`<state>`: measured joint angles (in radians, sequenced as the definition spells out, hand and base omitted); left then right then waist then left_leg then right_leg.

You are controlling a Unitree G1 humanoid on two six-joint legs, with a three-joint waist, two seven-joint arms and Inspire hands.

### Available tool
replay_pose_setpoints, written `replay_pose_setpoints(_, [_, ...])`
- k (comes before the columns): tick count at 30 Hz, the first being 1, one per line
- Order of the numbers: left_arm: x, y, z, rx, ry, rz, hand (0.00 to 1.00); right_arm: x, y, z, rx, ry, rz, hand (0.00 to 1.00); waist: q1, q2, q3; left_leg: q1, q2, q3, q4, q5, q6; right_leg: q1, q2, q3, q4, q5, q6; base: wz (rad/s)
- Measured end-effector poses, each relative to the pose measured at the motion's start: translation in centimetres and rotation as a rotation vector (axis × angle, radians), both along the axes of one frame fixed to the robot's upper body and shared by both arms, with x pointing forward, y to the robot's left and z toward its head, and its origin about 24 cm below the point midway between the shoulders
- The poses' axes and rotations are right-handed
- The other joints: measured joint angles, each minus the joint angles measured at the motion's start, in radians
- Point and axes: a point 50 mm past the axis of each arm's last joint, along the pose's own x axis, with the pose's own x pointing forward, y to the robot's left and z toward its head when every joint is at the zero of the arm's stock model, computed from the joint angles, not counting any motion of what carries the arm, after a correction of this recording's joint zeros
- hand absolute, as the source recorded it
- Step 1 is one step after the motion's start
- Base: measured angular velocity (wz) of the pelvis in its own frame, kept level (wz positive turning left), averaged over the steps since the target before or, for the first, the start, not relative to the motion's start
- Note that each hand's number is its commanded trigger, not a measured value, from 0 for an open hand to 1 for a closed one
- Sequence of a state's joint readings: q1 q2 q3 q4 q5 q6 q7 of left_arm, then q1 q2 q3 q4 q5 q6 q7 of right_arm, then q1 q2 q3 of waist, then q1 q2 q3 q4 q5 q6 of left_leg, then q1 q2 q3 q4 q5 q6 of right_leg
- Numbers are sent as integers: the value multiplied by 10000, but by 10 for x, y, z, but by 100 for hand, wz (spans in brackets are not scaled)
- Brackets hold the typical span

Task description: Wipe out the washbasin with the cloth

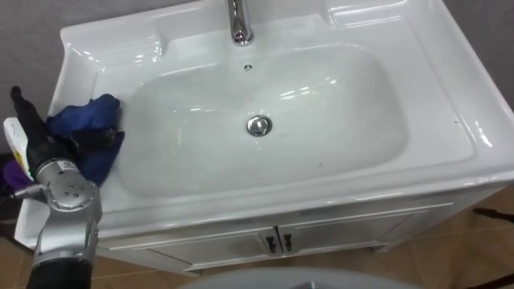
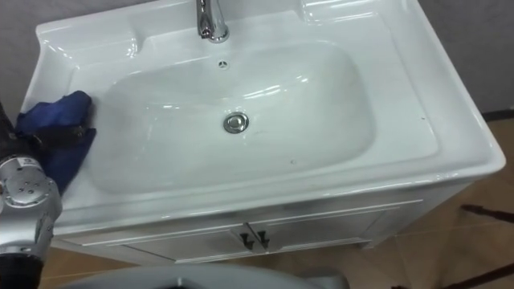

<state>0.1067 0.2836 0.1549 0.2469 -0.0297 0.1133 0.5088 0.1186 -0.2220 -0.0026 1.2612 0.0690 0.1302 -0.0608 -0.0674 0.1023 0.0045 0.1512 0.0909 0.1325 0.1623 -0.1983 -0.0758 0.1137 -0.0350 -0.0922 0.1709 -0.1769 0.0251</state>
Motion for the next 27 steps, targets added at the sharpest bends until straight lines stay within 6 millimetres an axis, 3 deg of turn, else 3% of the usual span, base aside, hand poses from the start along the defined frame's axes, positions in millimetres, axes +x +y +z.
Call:
replay_pose_setpoints(12, [4,2,7,111,-374,-27,0,-1,2,-1,70,-52,-39,0,-26,21,4,-71,2,23,8,0,0,-90,0,9,5,0,0,0])
replay_pose_setpoints(19, [15,-1,18,152,-1140,-227,0,0,2,-1,-4,-164,-37,0,94,-56,6,-36,3,37,8,0,0,-70,1,37,7,0,0,0])
replay_pose_setpoints(27, [26,-4,52,-268,-2957,-345,0,5,3,-1,26,-444,20,0,202,-108,-36,-46,5,32,15,0,-1,22,1,5,-24,0,0,0])
